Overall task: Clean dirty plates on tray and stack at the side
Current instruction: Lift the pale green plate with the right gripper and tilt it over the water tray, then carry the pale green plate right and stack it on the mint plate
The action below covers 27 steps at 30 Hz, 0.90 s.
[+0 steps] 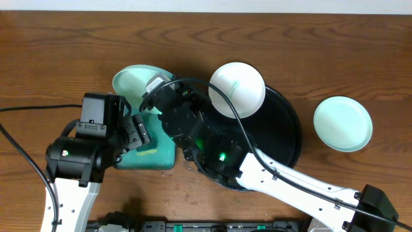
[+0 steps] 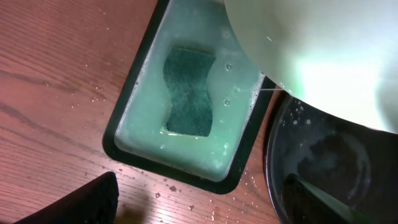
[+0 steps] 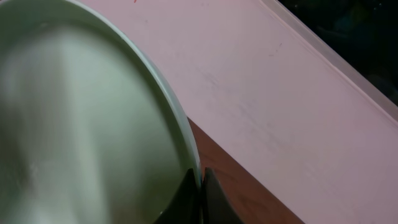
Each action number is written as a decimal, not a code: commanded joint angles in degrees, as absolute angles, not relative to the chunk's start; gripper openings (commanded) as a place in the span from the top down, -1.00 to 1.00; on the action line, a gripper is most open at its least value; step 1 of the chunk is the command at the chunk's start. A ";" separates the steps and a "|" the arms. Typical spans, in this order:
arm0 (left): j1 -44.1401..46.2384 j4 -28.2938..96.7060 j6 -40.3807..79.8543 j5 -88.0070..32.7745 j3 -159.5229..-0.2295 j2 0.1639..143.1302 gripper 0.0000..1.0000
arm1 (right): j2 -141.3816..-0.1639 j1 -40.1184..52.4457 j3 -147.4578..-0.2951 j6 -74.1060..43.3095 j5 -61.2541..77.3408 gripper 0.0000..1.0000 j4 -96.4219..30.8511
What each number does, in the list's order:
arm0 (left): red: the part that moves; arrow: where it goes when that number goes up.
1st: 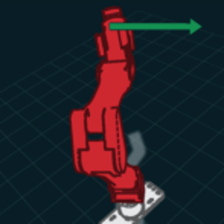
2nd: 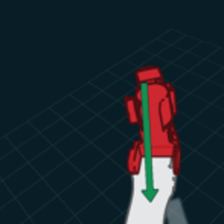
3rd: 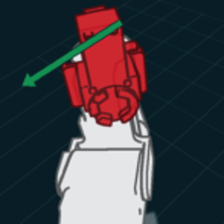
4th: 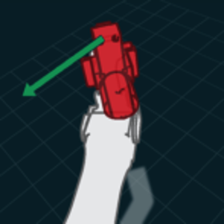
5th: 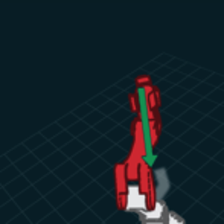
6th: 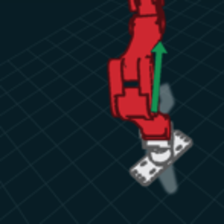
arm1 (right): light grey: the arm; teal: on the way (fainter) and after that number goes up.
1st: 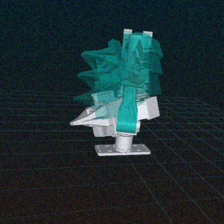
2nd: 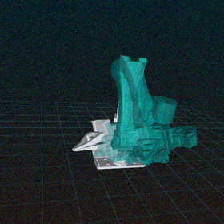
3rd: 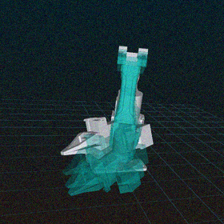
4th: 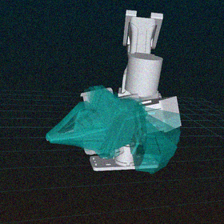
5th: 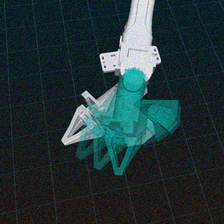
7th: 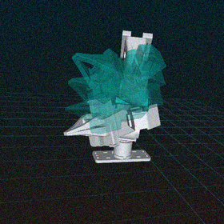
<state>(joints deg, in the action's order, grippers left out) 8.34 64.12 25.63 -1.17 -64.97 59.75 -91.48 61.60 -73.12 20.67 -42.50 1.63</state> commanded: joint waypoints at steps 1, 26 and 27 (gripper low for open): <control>8.10 64.27 25.54 -0.89 -66.24 59.86 -0.68 | -91.18 61.91 -73.95 21.08 -43.70 0.98 2.22; 8.10 64.25 25.52 -0.89 -66.24 59.86 -0.69 | -92.71 53.95 -73.87 -8.43 -35.00 0.98 -5.72; 8.10 64.25 25.54 -0.89 -66.24 59.86 -0.69 | -93.06 52.23 -73.87 -12.75 -29.52 0.98 -8.19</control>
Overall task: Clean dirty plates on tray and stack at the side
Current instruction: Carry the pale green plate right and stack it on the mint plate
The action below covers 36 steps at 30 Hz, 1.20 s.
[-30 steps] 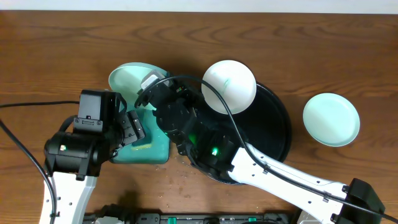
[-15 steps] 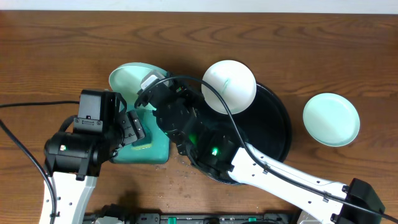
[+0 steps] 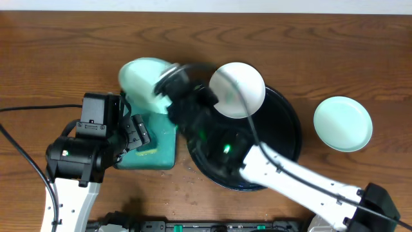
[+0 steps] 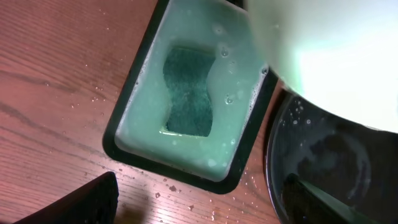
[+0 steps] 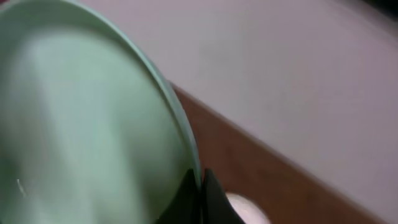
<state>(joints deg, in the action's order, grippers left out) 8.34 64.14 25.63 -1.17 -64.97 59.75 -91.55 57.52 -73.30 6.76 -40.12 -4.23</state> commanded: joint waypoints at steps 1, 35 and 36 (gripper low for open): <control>8.10 64.27 25.54 -0.89 -66.24 59.86 -0.69 | -93.41 50.74 -73.87 -15.81 -24.51 0.98 -9.98; 8.10 64.25 25.54 -0.89 -66.24 59.86 -0.70 | -89.52 -31.90 -66.15 -30.83 -7.01 0.98 -52.56; 8.10 64.25 25.52 -0.89 -66.24 59.86 -0.69 | -89.95 -32.23 -66.06 -30.85 -7.01 0.96 -52.51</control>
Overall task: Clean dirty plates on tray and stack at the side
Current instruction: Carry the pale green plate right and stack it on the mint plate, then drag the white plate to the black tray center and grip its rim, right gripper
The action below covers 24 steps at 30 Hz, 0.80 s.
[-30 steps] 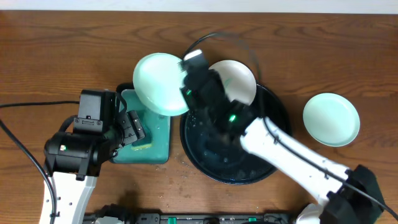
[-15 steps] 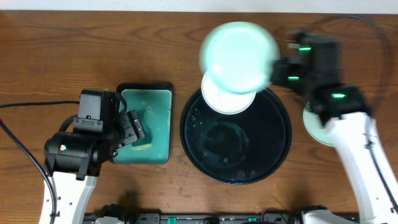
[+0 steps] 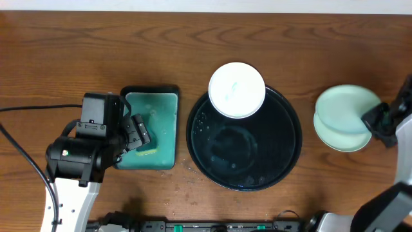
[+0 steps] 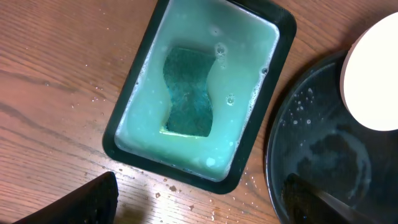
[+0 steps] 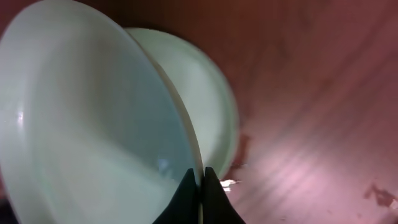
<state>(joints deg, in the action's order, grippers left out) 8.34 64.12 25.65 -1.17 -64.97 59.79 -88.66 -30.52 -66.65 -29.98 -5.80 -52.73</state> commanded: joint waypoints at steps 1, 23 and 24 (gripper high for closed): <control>8.10 64.25 25.52 -0.89 -66.24 59.86 -0.70 | -90.52 -32.47 -66.04 -30.83 -6.70 0.71 -52.18; 8.10 64.27 25.54 -0.89 -66.24 59.86 -0.69 | -101.60 13.19 -66.19 -9.58 1.78 -0.10 -23.22; 8.10 64.27 25.54 -0.89 -66.24 59.86 -0.69 | -103.57 14.37 -66.19 -9.65 0.38 -0.09 -21.69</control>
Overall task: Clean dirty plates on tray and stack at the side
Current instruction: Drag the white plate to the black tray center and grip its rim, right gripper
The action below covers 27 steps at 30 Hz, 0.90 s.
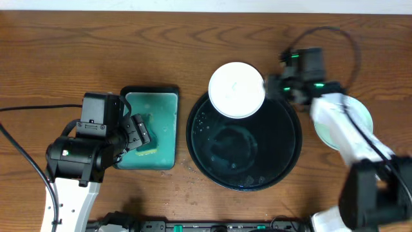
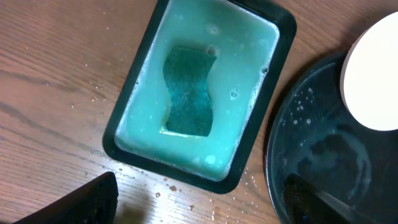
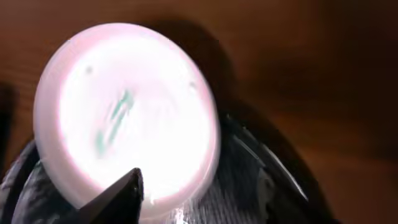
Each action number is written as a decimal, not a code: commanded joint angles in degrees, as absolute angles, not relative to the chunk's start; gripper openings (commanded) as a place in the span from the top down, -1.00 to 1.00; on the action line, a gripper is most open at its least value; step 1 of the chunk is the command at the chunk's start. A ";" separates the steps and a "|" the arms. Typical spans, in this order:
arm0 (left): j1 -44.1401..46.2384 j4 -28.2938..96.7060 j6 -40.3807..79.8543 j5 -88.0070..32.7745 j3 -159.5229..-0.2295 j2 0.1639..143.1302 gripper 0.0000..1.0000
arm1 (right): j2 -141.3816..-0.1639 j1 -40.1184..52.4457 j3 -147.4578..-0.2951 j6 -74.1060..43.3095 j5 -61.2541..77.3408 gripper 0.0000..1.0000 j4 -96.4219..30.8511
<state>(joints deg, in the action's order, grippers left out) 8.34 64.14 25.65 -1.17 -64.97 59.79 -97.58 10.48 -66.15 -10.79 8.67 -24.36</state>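
A white plate point(image 1: 237, 89) with a green smear point(image 3: 111, 121) lies on the far rim of the round black tray point(image 1: 244, 171). At the plate's right edge my right gripper point(image 1: 275, 87) is open with nothing in it; one finger point(image 3: 118, 198) shows low in the right wrist view. Pale green plates point(image 1: 365, 119) lie stacked on the table to the right of the tray, partly hidden by my right arm. My left gripper point(image 1: 138, 135) hangs open over the front of the green tub point(image 2: 127, 155), where a dark green sponge point(image 2: 189, 90) lies in soapy water.
Water drops spot the wood in front of the tub point(image 2: 168, 183) and the tray's wet floor point(image 2: 323, 155). A black cable point(image 1: 26, 109) runs across the table at the far left. My right arm point(image 1: 347, 138) stretches over the table's right side.
My right gripper held a green plate tilted over the green plate at the right. That plate now lies there, and the gripper is open beside the white plate on the tray.
My right gripper first held a green plate over the soapy tub, then a little farther back. Later it held the plate at the right, above the other green plate. Now the plate is let go there. The left arm and the sponge have stayed put.
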 commanded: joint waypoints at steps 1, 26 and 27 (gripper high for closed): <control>8.10 64.25 25.52 -0.89 -66.24 59.86 -0.70 | -105.60 15.42 -66.22 -10.50 -1.39 -0.07 -20.14; 8.10 64.27 25.52 -0.89 -66.24 59.86 -0.70 | -98.87 14.61 -64.97 -30.41 -6.15 0.22 -35.66; 8.10 64.27 25.54 -0.89 -66.24 59.86 -0.69 | -99.79 14.46 -64.62 -32.40 -6.15 0.22 -35.20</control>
